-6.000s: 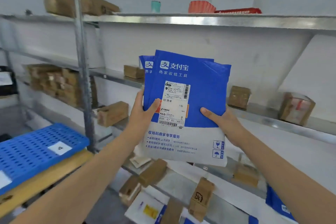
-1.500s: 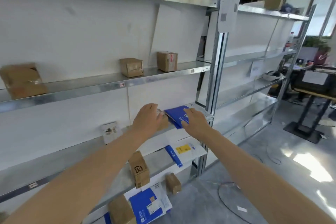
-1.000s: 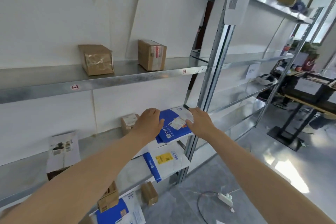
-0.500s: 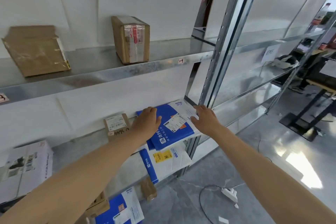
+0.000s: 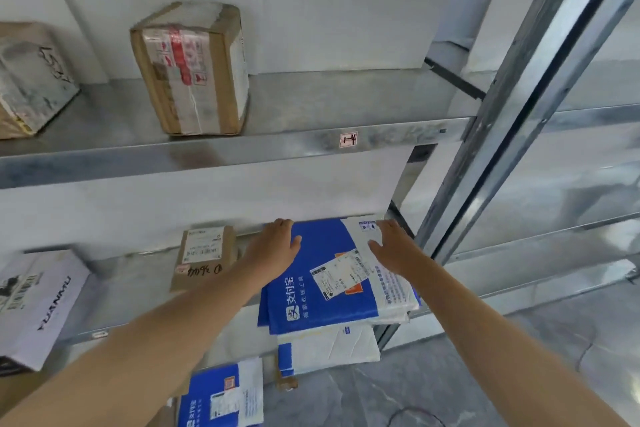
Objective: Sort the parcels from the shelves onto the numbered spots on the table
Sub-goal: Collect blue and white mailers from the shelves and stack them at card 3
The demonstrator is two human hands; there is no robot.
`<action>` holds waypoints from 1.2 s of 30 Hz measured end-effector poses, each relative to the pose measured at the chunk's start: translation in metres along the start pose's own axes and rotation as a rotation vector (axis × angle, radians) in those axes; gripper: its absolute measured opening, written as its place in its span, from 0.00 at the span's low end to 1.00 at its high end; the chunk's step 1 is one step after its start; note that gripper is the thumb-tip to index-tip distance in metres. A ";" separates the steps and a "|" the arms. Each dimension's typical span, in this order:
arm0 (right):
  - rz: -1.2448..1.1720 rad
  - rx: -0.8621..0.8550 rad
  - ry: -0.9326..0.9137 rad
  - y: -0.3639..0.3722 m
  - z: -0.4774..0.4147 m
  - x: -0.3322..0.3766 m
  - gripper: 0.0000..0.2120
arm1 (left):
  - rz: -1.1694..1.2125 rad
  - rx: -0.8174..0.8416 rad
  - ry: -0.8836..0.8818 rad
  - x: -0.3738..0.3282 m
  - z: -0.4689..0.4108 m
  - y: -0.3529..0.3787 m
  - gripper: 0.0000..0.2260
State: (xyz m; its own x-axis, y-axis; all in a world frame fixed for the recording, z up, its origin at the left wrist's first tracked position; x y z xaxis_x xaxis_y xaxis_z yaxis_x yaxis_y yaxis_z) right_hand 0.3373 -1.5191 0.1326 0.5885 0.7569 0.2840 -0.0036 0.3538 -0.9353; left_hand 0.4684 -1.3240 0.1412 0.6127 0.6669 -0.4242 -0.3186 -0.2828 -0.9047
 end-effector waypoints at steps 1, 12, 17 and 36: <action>0.033 0.025 -0.018 0.006 -0.012 -0.006 0.25 | -0.026 -0.001 -0.019 0.002 -0.007 0.006 0.20; 0.135 0.141 0.096 0.065 -0.070 -0.045 0.32 | -0.109 0.072 -0.345 0.044 -0.022 0.086 0.22; 0.128 0.175 0.200 0.077 -0.072 -0.057 0.43 | -0.031 -0.045 -0.616 0.055 -0.009 0.099 0.32; -0.560 0.220 0.231 0.034 -0.034 -0.041 0.37 | 1.224 -0.150 -0.800 0.058 0.066 0.040 0.14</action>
State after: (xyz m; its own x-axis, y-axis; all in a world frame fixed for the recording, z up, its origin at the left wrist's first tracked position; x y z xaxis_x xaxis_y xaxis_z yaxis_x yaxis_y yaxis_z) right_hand 0.3407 -1.5569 0.0815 0.7082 0.2962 0.6409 0.2029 0.7840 -0.5867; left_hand 0.4434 -1.2514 0.0829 -0.5484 0.1458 -0.8234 -0.2255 -0.9740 -0.0223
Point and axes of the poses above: each hand's wrist, its own z-axis away from the middle knuckle, its own y-axis out of the palm, x = y × z, the point moved 7 cm from there along -z, towards the middle knuckle, and after that the axes turned 3 degrees about z, right-handed, at the moved point
